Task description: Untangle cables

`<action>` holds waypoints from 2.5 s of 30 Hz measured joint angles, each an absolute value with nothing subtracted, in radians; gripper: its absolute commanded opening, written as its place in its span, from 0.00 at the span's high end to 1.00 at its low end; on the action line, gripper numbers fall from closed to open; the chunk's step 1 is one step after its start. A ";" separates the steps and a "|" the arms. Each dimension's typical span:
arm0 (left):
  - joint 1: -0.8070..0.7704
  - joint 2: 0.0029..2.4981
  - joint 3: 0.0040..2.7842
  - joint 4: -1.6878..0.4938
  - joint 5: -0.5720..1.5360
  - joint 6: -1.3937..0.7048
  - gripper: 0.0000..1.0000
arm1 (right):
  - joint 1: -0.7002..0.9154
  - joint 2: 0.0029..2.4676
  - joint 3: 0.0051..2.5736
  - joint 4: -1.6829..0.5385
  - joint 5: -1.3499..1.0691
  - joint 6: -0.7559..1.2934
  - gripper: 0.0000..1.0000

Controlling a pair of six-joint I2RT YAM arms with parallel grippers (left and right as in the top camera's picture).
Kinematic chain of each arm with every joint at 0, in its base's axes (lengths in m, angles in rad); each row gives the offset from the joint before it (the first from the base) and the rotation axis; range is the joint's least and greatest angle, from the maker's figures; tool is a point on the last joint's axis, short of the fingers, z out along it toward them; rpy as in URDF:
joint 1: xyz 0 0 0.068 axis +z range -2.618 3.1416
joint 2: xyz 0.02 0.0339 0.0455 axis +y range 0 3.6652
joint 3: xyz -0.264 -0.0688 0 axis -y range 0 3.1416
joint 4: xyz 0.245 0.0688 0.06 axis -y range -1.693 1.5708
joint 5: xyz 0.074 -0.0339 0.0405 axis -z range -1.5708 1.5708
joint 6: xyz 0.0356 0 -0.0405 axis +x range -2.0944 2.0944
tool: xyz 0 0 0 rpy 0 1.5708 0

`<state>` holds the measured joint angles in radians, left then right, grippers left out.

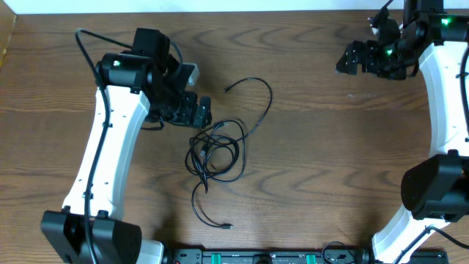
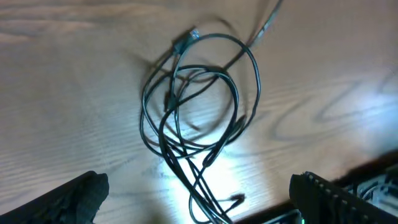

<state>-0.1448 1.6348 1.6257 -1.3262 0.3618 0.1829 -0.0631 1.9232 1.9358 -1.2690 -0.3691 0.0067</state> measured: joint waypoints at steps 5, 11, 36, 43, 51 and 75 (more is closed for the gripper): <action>-0.146 1.650 1.625 -1.346 0.480 0.337 0.05 | -0.063 1.923 1.936 -1.269 -0.369 0.007 0.02; -0.175 1.684 1.578 -1.342 0.526 0.400 0.08 | -0.063 1.923 1.936 -1.271 -0.369 0.007 0.02; -0.276 1.726 1.249 -1.064 0.488 0.415 0.33 | -0.063 1.923 1.935 -1.272 -0.369 0.007 0.03; -0.276 1.726 1.232 -1.023 0.488 0.415 0.34 | -0.063 1.923 1.935 -1.273 -0.369 0.007 0.03; -0.276 1.726 1.188 -0.954 0.488 0.361 0.93 | -0.063 1.923 1.935 -1.274 -0.369 0.007 0.03; -0.277 1.301 1.631 -0.641 0.602 -0.023 0.93 | 0.149 1.923 1.935 -1.155 -0.430 0.007 0.04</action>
